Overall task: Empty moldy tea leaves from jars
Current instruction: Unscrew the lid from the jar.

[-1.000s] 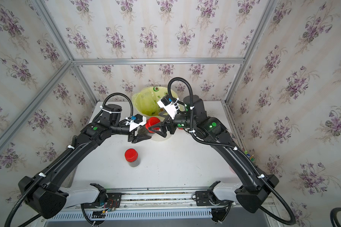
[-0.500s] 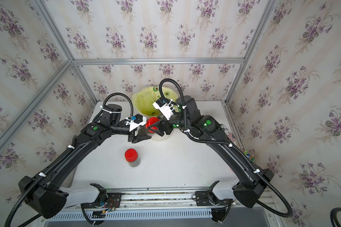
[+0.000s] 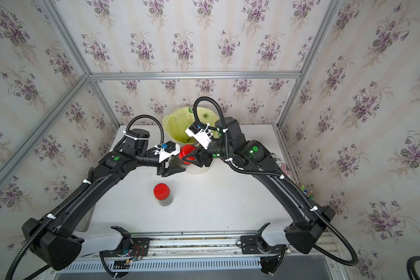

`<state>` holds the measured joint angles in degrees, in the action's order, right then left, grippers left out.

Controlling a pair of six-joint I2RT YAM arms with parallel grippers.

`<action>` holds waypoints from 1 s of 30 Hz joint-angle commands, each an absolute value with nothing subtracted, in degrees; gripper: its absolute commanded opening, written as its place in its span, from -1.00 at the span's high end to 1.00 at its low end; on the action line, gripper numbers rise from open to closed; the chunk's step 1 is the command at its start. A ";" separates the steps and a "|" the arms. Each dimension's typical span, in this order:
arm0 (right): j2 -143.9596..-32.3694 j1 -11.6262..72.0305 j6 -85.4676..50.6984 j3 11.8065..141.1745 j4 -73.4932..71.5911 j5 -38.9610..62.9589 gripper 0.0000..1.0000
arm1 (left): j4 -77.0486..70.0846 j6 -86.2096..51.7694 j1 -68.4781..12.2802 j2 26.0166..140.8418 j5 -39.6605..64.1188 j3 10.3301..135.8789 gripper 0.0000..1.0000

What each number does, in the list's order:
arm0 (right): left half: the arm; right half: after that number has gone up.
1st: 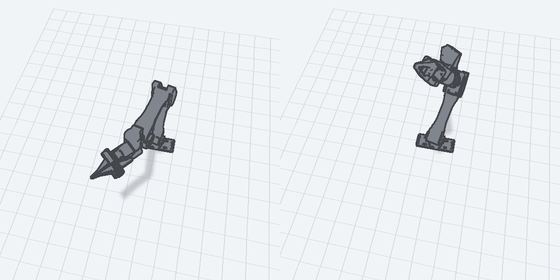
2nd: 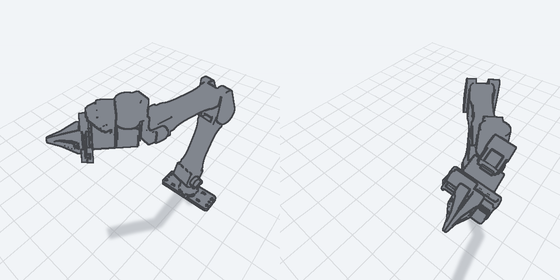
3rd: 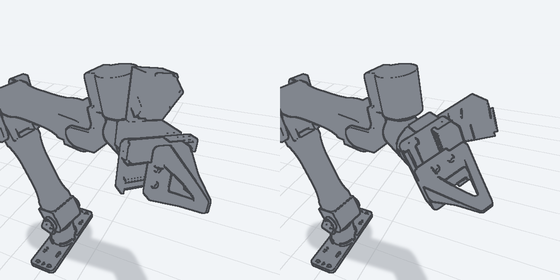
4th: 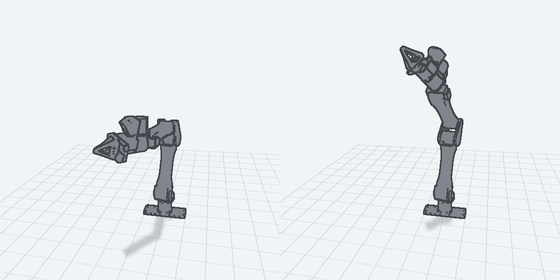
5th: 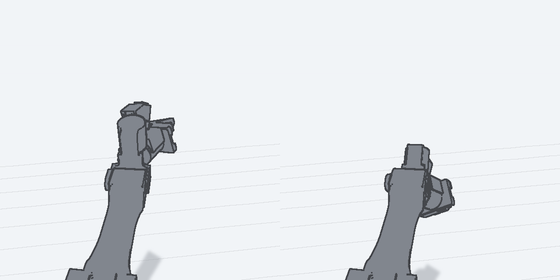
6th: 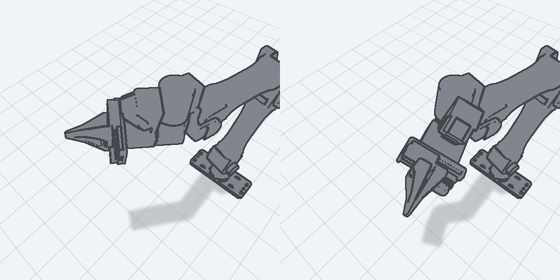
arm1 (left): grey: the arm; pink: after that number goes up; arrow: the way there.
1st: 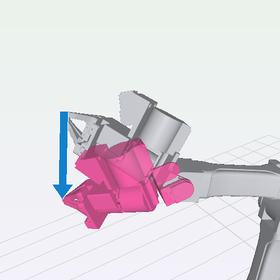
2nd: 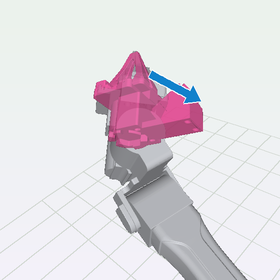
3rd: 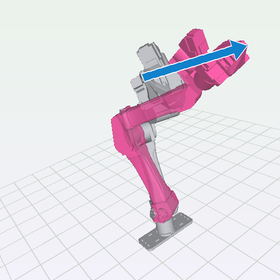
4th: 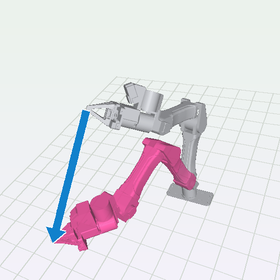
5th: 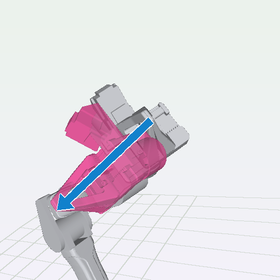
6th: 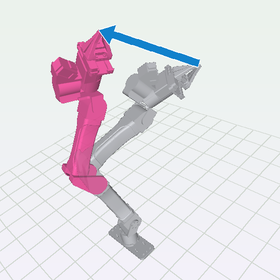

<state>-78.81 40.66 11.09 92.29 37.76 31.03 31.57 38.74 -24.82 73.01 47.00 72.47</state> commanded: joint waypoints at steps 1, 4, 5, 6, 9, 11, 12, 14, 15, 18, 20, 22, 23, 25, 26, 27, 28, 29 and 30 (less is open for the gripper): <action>-79.00 39.99 18.83 92.87 39.50 31.55 0.10 | 30.76 39.46 -24.86 72.86 50.97 73.26 -0.35; -79.15 39.43 22.97 94.07 40.62 33.49 0.15 | 31.33 39.72 -24.74 72.91 51.37 73.44 -0.34; -79.32 39.21 24.56 94.58 41.19 34.14 0.16 | 31.60 39.88 -24.78 72.87 51.78 73.55 -0.34; -79.59 38.98 26.12 95.39 42.04 35.04 0.16 | 31.77 39.99 -24.78 72.88 52.13 73.61 -0.34; -81.39 38.79 31.41 98.17 46.35 37.19 0.14 | 32.47 40.15 -24.78 73.00 52.50 74.13 -0.34; -82.04 38.68 35.63 99.39 49.36 37.90 0.07 | 32.88 40.51 -24.69 73.02 53.07 74.18 -0.34; -82.09 38.52 37.59 99.45 50.03 38.30 0.02 | 33.06 40.73 -24.70 72.97 53.44 74.18 -0.35; -82.22 37.96 40.44 99.74 50.65 38.91 -0.02 | 33.26 40.78 -24.69 73.23 53.39 74.31 -0.35; -82.56 37.69 41.32 100.16 51.01 39.24 -0.02 | 33.41 40.78 -24.69 73.36 53.17 74.44 -0.35; -84.12 37.36 43.19 102.73 52.88 39.78 -0.05 | 33.81 40.94 -24.67 73.30 52.59 74.71 -0.35; -84.52 37.29 43.81 103.53 53.41 40.75 -0.20 | 33.82 41.13 -24.61 73.14 52.35 74.80 -0.34; -84.00 37.27 42.90 102.92 52.53 41.21 -0.51 | 33.88 41.13 -24.57 73.09 51.77 74.88 -0.34; -83.50 37.27 42.01 102.45 51.69 41.21 -0.60 | 33.92 41.18 -24.59 73.10 51.54 74.88 -0.34; -81.55 37.22 38.28 100.41 47.94 40.62 -0.76 | 33.92 41.24 -24.61 73.12 50.97 74.88 -0.33; -80.46 37.21 36.46 99.23 46.10 40.50 -0.81 | 33.90 41.32 -24.60 73.22 50.79 74.88 -0.33; -78.96 37.21 33.72 97.85 43.79 40.41 -0.84 | 33.89 41.31 -24.59 73.47 50.62 74.95 -0.33; -77.55 37.24 30.23 95.80 40.37 39.90 -0.87 | 33.92 41.24 -24.59 73.71 50.42 75.15 -0.34; -76.06 37.27 26.69 94.16 37.90 39.20 -0.89 | 33.92 41.18 -24.59 73.87 50.18 75.23 -0.34; -74.62 37.27 23.39 92.74 36.07 38.62 -0.93 | 33.92 41.06 -24.58 74.08 49.61 75.32 -0.34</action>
<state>-77.08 37.17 32.47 95.00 44.60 39.53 34.11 40.40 -24.58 73.71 49.65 74.72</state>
